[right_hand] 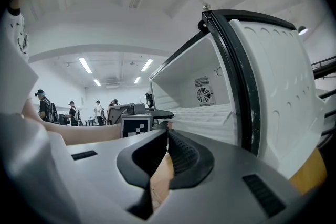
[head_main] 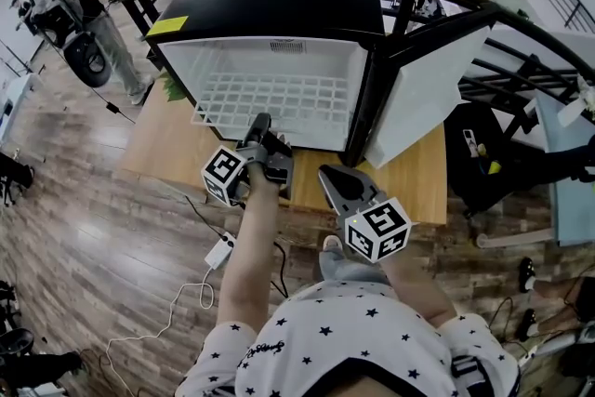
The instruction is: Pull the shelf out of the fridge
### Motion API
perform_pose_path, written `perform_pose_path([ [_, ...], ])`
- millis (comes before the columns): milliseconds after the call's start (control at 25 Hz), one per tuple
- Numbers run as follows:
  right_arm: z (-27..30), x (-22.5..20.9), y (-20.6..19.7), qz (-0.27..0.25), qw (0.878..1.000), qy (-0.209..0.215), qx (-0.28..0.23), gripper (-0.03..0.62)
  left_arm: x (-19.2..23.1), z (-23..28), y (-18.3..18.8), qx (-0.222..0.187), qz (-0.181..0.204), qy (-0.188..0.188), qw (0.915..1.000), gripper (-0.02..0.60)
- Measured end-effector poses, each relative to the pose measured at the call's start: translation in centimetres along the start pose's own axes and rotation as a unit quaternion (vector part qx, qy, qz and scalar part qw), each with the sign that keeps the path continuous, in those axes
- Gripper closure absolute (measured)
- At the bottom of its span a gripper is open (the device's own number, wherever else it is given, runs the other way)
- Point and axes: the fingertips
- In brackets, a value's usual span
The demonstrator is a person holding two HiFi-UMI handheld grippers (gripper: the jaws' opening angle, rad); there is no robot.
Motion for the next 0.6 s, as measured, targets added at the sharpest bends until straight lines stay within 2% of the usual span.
perform_pose_path([
  [600,-1.1,1.8,-0.5,-0.004,1.0,-0.003,0.002,0.572,0.0,-2.1,-0.2,0.004,-0.006,0.002,1.0,0.549],
])
Point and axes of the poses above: the fingertips, and each gripper's own axes: z forward along the fingers, x to its left, y out of its top, and after that the axes turned 4 degrees about y, right-handed
